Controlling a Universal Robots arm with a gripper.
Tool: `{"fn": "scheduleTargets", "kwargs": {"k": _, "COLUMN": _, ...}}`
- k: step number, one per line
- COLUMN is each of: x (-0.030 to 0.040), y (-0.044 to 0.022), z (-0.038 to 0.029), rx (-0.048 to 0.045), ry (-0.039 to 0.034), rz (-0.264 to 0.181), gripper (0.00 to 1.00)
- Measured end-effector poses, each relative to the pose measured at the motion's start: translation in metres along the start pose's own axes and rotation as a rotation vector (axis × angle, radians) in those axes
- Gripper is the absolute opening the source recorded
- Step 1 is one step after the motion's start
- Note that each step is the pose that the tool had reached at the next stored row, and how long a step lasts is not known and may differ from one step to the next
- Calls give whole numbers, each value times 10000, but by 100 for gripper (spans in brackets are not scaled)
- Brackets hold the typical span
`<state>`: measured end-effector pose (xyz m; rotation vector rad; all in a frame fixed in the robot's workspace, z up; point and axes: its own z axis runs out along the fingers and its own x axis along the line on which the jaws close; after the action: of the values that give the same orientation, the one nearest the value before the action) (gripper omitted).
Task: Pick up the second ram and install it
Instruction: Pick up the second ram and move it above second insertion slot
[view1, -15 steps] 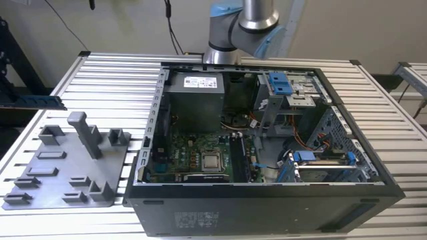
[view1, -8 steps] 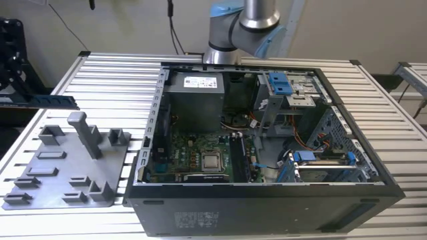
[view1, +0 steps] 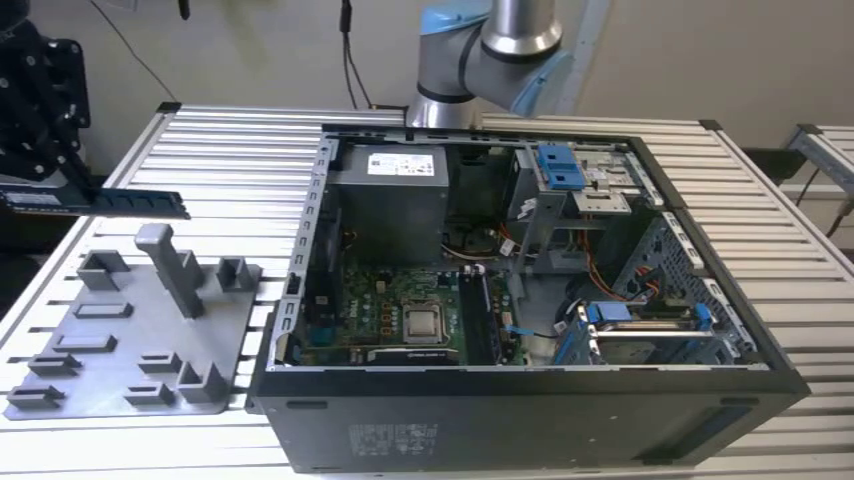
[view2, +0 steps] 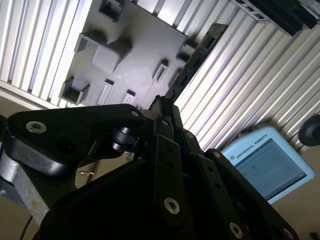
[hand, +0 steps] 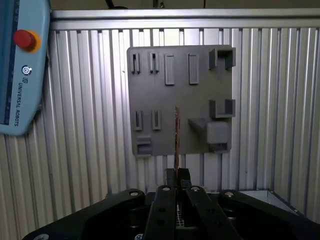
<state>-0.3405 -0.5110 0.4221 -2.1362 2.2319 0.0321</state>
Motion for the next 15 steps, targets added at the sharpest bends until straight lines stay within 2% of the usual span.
{"fn": "scheduleTargets", "kwargs": {"k": 15, "x": -24, "y": -424, "z": 10, "rx": 0, "ry": 0, "rz": 1, "gripper": 14}}
